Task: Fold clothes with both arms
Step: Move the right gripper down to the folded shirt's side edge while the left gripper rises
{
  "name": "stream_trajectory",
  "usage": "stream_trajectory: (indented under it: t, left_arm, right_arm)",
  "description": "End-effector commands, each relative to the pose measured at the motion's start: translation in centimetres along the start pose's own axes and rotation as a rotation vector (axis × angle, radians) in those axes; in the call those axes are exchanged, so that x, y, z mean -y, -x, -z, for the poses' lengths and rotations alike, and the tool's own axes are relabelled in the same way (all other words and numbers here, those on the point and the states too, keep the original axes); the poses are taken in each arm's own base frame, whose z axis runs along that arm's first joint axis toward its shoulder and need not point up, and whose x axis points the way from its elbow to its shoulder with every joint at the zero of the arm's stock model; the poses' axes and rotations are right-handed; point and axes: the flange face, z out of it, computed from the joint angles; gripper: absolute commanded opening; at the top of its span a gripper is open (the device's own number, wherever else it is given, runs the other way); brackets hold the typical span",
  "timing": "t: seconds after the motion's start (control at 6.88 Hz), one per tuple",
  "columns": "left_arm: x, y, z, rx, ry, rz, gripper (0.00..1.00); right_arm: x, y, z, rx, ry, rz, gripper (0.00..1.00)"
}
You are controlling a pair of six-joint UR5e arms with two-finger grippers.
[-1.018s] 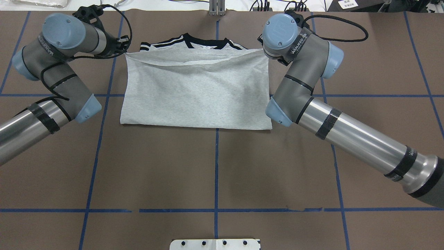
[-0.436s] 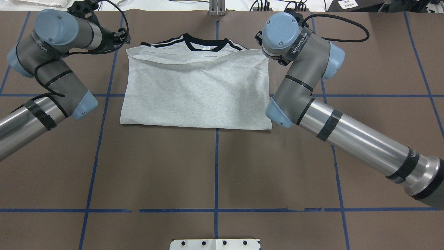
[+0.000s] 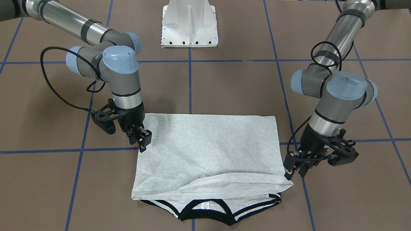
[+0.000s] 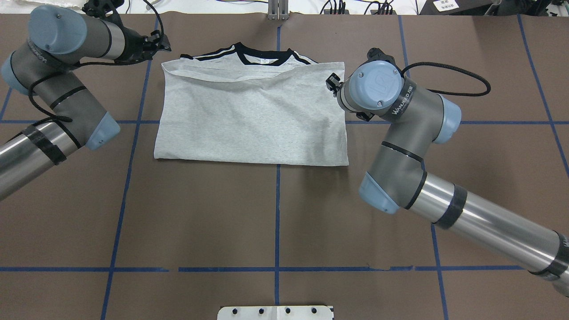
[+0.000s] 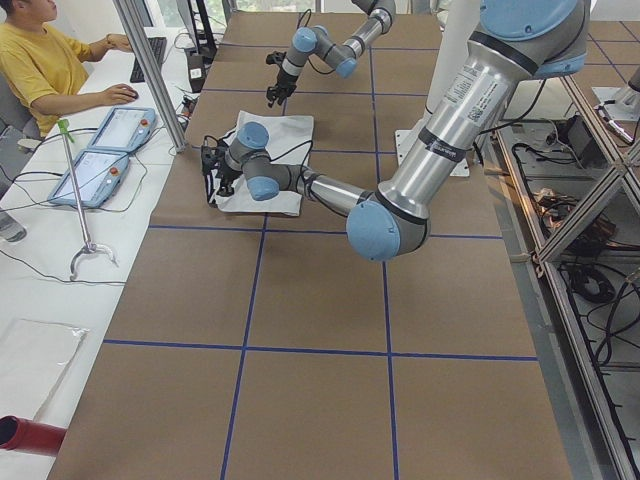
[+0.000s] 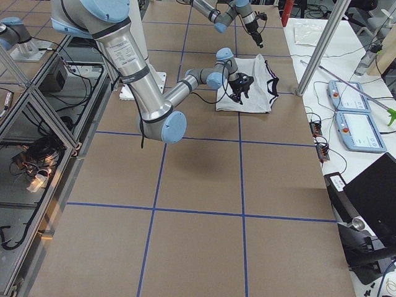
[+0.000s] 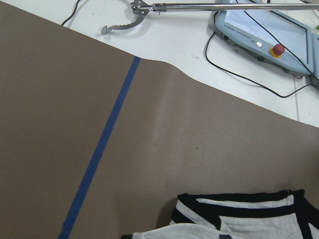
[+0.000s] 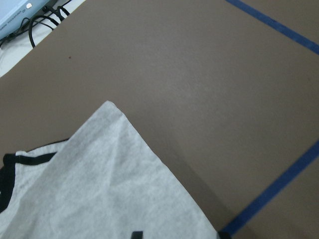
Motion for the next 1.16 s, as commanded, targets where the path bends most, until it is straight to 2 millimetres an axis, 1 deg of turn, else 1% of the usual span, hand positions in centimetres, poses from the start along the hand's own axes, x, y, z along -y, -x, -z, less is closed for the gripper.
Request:
stream_trajectory:
  t: [0.0, 0.15, 0.29, 0.44, 0.58, 0.73, 0.87, 1.02]
  left_arm:
    - [0.3, -0.1, 1.8, -0.083, 0.043, -0.033, 0.73]
    - [0.0, -0.1, 2.6, -0.096, 0.037, -0.036, 0.84]
    - [-0.6, 0.6, 4.1, -0.109, 0.031, -0.035, 1.00]
    - [-0.6, 0.7, 4.2, -0.111, 0.029, -0.034, 1.00]
    - [-0.7, 0.7, 4.2, -0.112, 0.028, -0.036, 1.00]
    - [-0.8, 0.6, 4.2, -0.112, 0.028, -0.037, 1.00]
    - [-0.8, 0.7, 4.2, -0.110, 0.029, -0.030, 1.00]
    - [-0.8, 0.7, 4.2, -0.109, 0.026, -0.029, 1.00]
  right_arm:
    - [-4.3, -3.2, 2.7, -0.025, 0.052, -0.023, 0.61]
    - [-5.1, -4.2, 2.1, -0.044, 0.060, -0.028, 0.59]
    - [-6.2, -4.5, 2.0, -0.051, 0.070, -0.043, 0.68]
    - [-6.4, -5.0, 1.9, -0.058, 0.072, -0.058, 1.00]
    - [-7.6, -5.7, 1.9, -0.059, 0.073, -0.062, 1.00]
    - [-8.2, -6.6, 2.0, -0.063, 0.081, -0.057, 1.00]
    - [-8.8, -7.1, 1.6, -0.075, 0.087, -0.048, 1.00]
    - [-8.5, -8.2, 1.5, -0.082, 0.096, -0.049, 1.00]
